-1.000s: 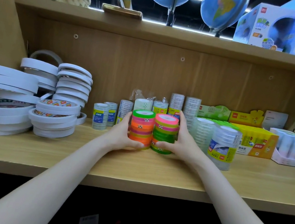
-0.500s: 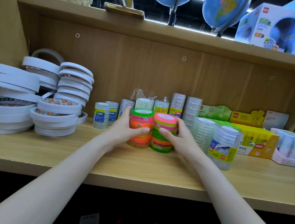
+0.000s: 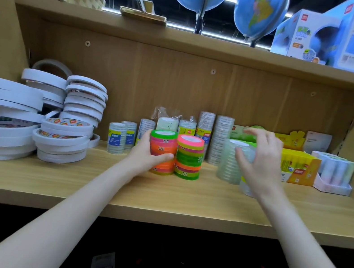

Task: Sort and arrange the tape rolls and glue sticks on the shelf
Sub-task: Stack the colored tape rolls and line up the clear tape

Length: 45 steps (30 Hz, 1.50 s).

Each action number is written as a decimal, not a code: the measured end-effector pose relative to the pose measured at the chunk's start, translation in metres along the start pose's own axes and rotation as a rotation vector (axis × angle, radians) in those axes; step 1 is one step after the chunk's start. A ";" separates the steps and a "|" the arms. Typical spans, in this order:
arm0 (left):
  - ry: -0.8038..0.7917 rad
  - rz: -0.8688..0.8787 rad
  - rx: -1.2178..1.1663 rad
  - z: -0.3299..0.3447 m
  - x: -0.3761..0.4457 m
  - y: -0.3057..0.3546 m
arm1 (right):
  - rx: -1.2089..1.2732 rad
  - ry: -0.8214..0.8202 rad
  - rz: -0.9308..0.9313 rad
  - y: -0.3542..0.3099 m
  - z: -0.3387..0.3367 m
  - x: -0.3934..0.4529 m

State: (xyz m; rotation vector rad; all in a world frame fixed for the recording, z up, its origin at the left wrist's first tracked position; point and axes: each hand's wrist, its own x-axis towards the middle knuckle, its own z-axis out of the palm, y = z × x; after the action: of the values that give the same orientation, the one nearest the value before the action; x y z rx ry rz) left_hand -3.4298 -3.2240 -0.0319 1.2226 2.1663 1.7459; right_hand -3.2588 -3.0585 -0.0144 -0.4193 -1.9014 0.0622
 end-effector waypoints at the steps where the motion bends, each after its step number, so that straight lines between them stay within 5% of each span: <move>1: -0.003 -0.006 0.017 0.001 0.000 0.000 | -0.121 -0.047 0.046 0.011 -0.006 0.006; 3: 0.014 -0.017 0.050 0.003 0.000 -0.001 | -0.246 -0.332 0.267 0.028 -0.017 0.013; 6: 0.026 -0.024 0.078 0.003 -0.001 -0.001 | 0.021 -0.592 0.426 0.048 -0.028 0.013; 14: 0.012 -0.025 0.106 -0.001 -0.002 0.002 | 0.596 -0.691 0.579 0.059 -0.032 0.021; 22: -0.042 -0.023 0.075 -0.013 -0.006 0.001 | 0.707 -0.869 0.492 0.034 0.015 0.036; 31: -0.065 -0.021 0.126 -0.013 -0.007 0.000 | 0.821 -0.766 0.494 0.038 0.035 0.035; 45: -0.089 -0.072 0.064 -0.016 -0.003 -0.004 | 0.979 -0.928 0.519 0.032 0.051 0.048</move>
State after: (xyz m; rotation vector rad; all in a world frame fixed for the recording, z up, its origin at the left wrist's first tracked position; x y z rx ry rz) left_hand -3.4381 -3.2385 -0.0314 1.1967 2.2025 1.5748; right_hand -3.3119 -3.0057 0.0025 -0.1790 -2.2670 1.6947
